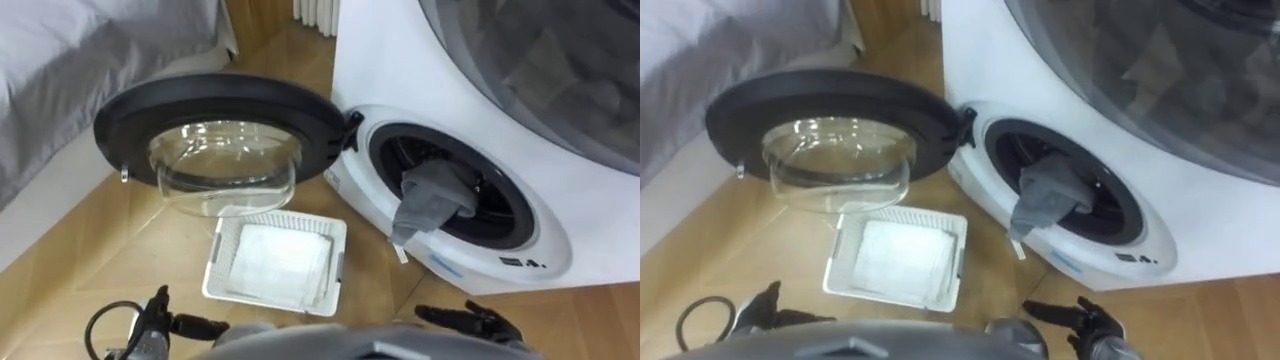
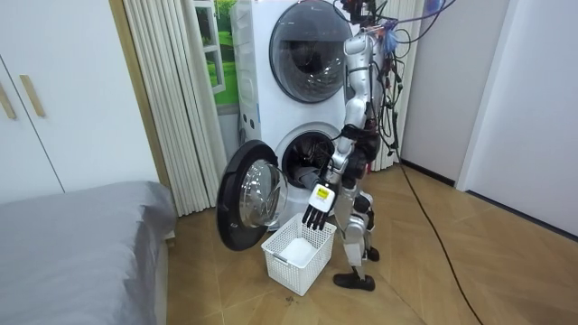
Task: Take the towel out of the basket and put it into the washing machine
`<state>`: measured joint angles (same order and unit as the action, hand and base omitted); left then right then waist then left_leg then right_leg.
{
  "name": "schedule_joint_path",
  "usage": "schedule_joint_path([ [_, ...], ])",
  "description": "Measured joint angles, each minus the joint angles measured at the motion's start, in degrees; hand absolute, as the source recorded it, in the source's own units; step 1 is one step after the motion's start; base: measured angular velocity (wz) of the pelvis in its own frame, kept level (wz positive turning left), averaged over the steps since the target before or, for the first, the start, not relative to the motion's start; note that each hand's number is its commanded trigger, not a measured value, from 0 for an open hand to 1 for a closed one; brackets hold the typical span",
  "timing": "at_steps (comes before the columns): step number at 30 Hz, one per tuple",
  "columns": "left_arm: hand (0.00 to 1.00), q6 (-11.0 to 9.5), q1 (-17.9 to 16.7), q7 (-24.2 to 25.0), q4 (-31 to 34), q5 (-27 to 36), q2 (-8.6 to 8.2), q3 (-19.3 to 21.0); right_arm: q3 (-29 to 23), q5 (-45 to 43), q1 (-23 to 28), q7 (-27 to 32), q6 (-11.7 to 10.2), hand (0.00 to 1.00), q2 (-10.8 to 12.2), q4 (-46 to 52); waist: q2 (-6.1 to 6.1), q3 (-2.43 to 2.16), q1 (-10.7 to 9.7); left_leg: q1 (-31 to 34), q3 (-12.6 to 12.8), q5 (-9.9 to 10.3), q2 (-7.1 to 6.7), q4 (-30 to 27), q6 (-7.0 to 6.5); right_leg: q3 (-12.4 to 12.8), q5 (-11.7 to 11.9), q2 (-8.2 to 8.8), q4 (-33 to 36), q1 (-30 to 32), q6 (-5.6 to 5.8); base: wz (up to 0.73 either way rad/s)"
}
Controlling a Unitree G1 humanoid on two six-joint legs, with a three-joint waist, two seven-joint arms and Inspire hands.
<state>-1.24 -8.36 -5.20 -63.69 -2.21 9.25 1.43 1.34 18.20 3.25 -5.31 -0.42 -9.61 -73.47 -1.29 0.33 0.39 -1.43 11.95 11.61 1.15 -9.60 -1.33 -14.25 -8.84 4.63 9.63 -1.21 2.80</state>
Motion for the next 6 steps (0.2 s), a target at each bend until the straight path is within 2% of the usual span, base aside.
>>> schedule_joint_path([
  [6, 0.00, 1.4, 0.0, 1.1, 0.2, -1.0, -0.34, 2.9, 0.9, -0.5, -0.1, -1.4, 1.3, 0.00, 0.2, -0.3, -0.56, 0.19, 0.1, -1.7, 0.0, 0.2, 0.12, 0.2, 0.22, -0.1, 0.0, -0.21, -0.5, -1.9, 0.03, 0.00],
])
